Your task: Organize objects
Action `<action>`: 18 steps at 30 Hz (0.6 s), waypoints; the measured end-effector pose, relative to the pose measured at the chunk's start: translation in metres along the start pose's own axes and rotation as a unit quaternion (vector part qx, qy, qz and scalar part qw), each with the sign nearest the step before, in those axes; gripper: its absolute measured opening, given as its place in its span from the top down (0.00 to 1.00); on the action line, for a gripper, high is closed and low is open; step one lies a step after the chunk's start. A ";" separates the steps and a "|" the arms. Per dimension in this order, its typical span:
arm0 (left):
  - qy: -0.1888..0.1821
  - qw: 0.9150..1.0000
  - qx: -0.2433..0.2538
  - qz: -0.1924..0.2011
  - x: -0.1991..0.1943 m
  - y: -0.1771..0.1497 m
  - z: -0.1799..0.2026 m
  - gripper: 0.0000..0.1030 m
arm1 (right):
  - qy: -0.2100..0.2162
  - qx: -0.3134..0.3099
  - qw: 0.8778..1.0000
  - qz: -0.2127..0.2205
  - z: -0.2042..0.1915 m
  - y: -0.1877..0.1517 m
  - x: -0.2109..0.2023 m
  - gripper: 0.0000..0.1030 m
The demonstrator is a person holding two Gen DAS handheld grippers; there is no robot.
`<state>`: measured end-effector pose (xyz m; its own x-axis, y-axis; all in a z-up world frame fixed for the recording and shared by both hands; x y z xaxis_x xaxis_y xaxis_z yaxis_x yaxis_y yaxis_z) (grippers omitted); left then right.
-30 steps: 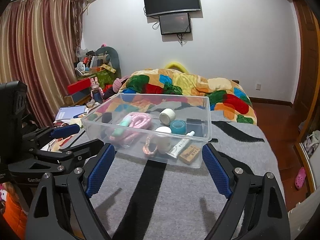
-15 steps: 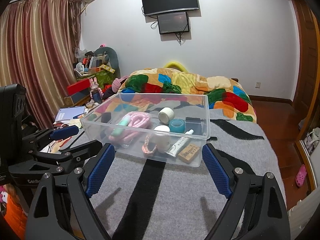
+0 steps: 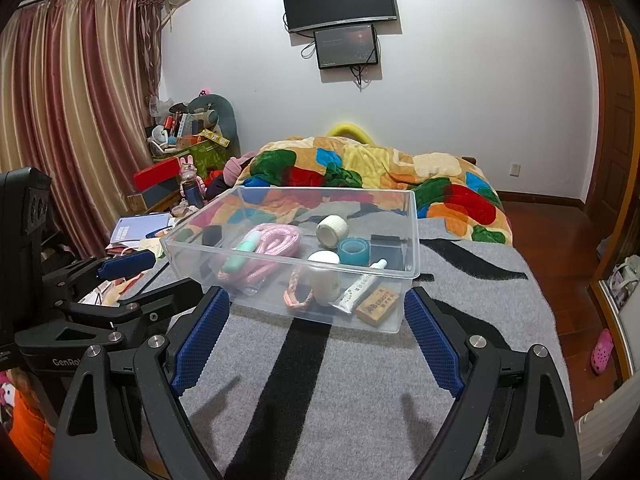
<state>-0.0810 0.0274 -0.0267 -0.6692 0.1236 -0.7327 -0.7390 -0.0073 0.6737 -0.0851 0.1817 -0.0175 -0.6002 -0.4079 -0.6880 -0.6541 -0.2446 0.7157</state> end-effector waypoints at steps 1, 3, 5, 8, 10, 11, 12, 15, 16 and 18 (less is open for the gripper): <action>0.000 1.000 0.000 0.000 0.000 0.000 0.000 0.10 | 0.000 0.000 1.000 0.000 0.000 0.000 0.000 0.15; 0.000 1.000 0.001 0.001 0.000 0.001 0.001 0.10 | -0.001 0.000 1.000 0.001 0.000 0.000 0.000 0.15; 0.001 1.000 0.001 0.000 0.000 0.001 0.001 0.10 | -0.002 0.000 1.000 0.001 0.000 0.000 0.000 0.15; -0.001 1.000 0.001 0.001 -0.001 0.000 0.001 0.10 | 0.000 0.001 1.000 0.001 0.000 0.000 0.000 0.15; -0.001 1.000 0.002 0.000 0.000 0.000 0.002 0.10 | -0.001 0.001 1.000 0.001 0.000 0.000 0.000 0.15; -0.001 1.000 0.003 0.000 -0.001 0.001 0.002 0.10 | 0.000 0.002 1.000 0.001 0.000 0.000 0.000 0.15; -0.001 1.000 0.004 0.000 -0.001 0.001 0.003 0.10 | 0.001 0.002 1.000 0.000 0.000 0.000 0.000 0.15; -0.001 1.000 0.006 0.000 -0.002 0.001 0.004 0.10 | 0.001 0.001 1.000 0.001 0.000 0.000 0.000 0.15; -0.001 1.000 0.006 0.000 -0.001 0.001 0.005 0.10 | 0.001 0.001 1.000 0.000 0.000 0.000 0.000 0.15; 0.000 1.000 0.005 -0.001 -0.002 0.001 0.004 0.10 | 0.001 0.001 1.000 0.000 -0.001 0.000 0.000 0.15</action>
<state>-0.0801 0.0316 -0.0247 -0.6681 0.1242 -0.7336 -0.7391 0.0020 0.6735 -0.0846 0.1807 -0.0168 -0.5987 -0.4104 -0.6878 -0.6553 -0.2429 0.7153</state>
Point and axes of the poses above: each gripper's, at about its wrist camera, not at the fingertips, and x roughly the way its jaws point, z to its right, y to its top, the point moved 4 cm from there along x, roughly the way its jaws point, and after that the axes turned 13 degrees about -z, right-handed, at the moved point
